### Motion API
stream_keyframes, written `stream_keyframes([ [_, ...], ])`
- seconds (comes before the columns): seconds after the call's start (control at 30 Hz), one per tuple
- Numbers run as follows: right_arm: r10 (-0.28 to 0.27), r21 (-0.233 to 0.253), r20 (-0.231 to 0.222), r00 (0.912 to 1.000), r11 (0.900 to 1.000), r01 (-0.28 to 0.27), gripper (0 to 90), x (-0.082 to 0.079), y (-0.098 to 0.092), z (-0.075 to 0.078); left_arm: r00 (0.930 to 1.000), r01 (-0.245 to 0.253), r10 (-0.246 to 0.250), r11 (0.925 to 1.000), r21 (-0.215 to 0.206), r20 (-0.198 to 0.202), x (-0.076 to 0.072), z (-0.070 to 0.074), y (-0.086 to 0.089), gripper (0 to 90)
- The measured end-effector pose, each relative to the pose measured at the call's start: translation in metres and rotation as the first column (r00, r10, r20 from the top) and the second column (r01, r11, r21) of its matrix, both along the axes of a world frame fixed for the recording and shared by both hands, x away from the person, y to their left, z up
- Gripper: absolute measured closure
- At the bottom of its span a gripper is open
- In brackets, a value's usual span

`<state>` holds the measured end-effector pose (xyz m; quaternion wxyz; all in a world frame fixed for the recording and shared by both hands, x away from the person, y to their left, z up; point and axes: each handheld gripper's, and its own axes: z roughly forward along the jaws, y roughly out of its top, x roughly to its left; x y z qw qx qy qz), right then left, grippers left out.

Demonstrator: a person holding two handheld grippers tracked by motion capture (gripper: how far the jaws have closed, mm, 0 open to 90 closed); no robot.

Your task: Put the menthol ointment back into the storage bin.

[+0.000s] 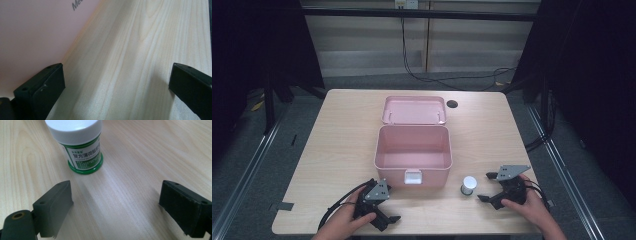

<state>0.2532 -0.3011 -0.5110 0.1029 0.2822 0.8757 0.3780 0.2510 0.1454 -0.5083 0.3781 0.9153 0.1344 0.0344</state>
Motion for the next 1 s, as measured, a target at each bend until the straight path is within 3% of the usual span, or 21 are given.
stream_keyframes([
  [0.17,-0.055,-0.001,-0.001,0.9985,0.998,0.055,9.9,-0.001,0.006,0.0,1.0,-0.002,0.002,1.0,0.0,-0.001,0.0,0.0,0.0,0.0],
  [0.23,-0.088,-0.026,-0.016,0.996,0.996,0.088,10.0,-0.002,0.011,0.002,1.0,0.001,-0.001,1.0,0.0,0.0,0.0,0.0,0.0,0.0],
  [0.3,-0.088,-0.054,-0.037,0.9954,0.995,0.086,10.1,-0.001,0.014,0.005,1.0,0.001,-0.001,1.0,0.001,0.0,0.0,0.0,0.0,0.0],
  [0.33,-0.077,-0.102,-0.075,0.9942,0.992,0.069,10.2,0.0,0.019,0.01,1.0,0.001,-0.001,1.0,0.0,0.0,0.0,0.0,0.0,0.0],
  [0.4,-0.061,-0.152,-0.111,0.9919,0.987,0.043,11.7,0.0,0.024,0.015,1.0,0.0,0.0,1.0,0.001,0.0,0.0,0.0,0.0,0.0],
  [0.43,-0.061,-0.152,-0.111,0.9919,0.987,0.043,11.7,0.0,0.024,0.015,1.0,0.001,-0.001,1.0,0.0,0.0,0.0,0.0,0.0,0.0],
  [0.5,-0.051,-0.221,-0.172,0.9838,0.975,0.012,14.3,0.0,0.032,0.022,1.0,0.0,0.0,1.0,0.001,0.0,0.0,0.0,0.0,0.0],
  [0.57,-0.05,-0.241,-0.184,0.9817,0.971,0.005,15.0,0.001,0.034,0.024,1.0,0.001,-0.001,1.0,0.0,0.0,0.0,0.0,0.0,0.0],
  [0.6,-0.051,-0.273,-0.223,0.9735,0.962,-0.012,17.1,0.003,0.037,0.028,1.0,0.001,-0.001,1.0,0.0,0.0,0.0,0.0,0.0,0.0],
  [0.7,-0.058,-0.277,-0.24,0.9689,0.961,-0.011,20.3,0.005,0.038,0.031,1.0,0.002,-0.002,1.0,0.0,0.0,0.0,0.0,0.0,0.0],
  [0.77,-0.061,-0.312,-0.254,0.9651,0.95,-0.022,23.7,0.008,0.041,0.038,1.0,0.002,-0.002,1.0,0.0,0.001,0.0,0.0,0.0,0.0],
  [0.87,-0.052,-0.33,-0.264,0.9632,0.943,-0.039,25.3,0.009,0.043,0.043,1.0,0.001,-0.001,1.0,0.0,0.0,0.0,0.0,0.0,0.0],
  [0.9,-0.044,-0.347,-0.281,0.9588,0.936,-0.058,25.6,0.011,0.046,0.049,1.0,0.002,-0.002,1.0,0.001,0.0,0.0,0.0,0.0,0.0],
  [1.0,-0.032,-0.341,-0.281,0.9592,0.938,-0.069,26.6,0.014,0.05,0.057,1.0,0.002,-0.002,1.0,0.0,0.0,0.0,0.0,0.0,0.0],
])
